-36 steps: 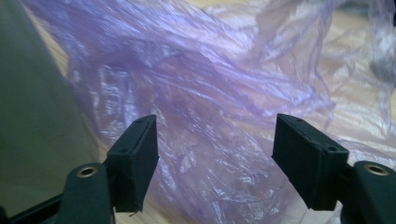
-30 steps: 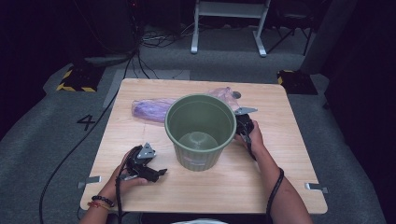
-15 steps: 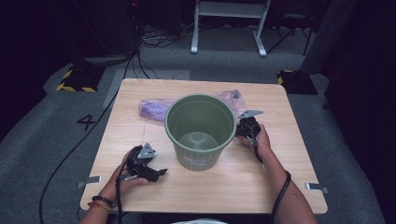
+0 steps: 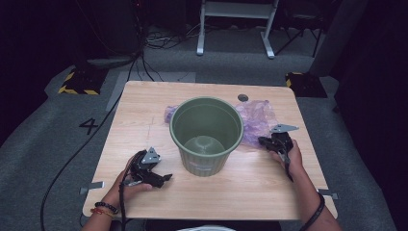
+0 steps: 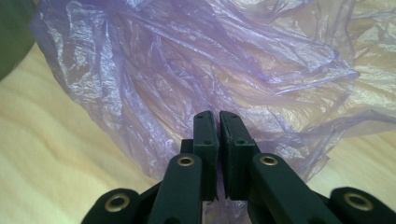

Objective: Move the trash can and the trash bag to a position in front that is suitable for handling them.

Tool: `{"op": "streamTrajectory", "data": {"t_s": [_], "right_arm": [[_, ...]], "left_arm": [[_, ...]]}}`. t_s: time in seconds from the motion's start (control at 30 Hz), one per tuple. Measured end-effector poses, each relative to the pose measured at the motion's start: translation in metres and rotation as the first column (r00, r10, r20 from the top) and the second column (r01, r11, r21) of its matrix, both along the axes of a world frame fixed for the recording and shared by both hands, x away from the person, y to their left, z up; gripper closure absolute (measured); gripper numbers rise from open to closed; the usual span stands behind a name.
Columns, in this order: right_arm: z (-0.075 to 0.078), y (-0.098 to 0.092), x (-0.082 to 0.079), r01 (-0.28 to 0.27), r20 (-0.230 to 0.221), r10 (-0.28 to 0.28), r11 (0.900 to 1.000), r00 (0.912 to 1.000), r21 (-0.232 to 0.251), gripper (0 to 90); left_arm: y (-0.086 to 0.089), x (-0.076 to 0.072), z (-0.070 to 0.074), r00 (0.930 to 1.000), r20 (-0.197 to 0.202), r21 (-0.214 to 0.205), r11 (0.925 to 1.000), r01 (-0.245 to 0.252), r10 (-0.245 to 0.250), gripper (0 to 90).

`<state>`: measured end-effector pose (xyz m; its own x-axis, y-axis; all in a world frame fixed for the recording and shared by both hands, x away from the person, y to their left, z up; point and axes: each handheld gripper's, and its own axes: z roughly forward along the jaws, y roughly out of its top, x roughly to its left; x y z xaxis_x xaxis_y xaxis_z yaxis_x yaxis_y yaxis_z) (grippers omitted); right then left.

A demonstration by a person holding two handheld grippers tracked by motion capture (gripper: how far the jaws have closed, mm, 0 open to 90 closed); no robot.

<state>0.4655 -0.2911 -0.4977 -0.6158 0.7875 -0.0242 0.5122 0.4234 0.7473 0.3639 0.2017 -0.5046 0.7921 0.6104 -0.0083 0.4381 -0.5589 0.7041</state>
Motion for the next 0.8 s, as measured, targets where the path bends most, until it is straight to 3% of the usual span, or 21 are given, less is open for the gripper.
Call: {"op": "streamTrajectory", "data": {"t_s": [0.3, 0.57, 0.63, 0.73, 0.8], "right_arm": [[0.001, -0.039, -0.025, 0.003, -0.001, -0.003, 0.9999, 1.0, -0.015, 85.1], [0.007, -0.073, -0.041, 0.038, 0.017, -0.038, 0.9992, 0.9991, -0.008, 78.1], [0.008, -0.079, -0.043, 0.056, 0.025, -0.056, 0.9984, 0.9981, 0.0, 72.7], [0.011, -0.085, -0.044, 0.097, 0.03, -0.097, 0.9951, 0.9948, 0.017, 52.6], [0.018, -0.085, -0.045, 0.105, 0.041, -0.107, 0.9932, 0.9934, 0.05, 44.2]], "left_arm": [[0.0, 0.0, 0.0, 1.0, 0.002, 0.001, 1.0, 0.0, 0.0, 9.0], [0.0, 0.0, 0.0, 1.0, 0.003, 0.002, 1.0, 0.0, 0.0, 9.0], [0.0, 0.0, 0.0, 1.0, 0.002, 0.002, 1.0, 0.0, 0.0, 9.0], [0.0, 0.0, 0.0, 1.0, 0.002, 0.001, 1.0, 0.0, 0.0, 9.0], [0.0, 0.0, 0.0, 1.0, 0.002, 0.001, 1.0, 0.0, 0.0, 9.0]]}}
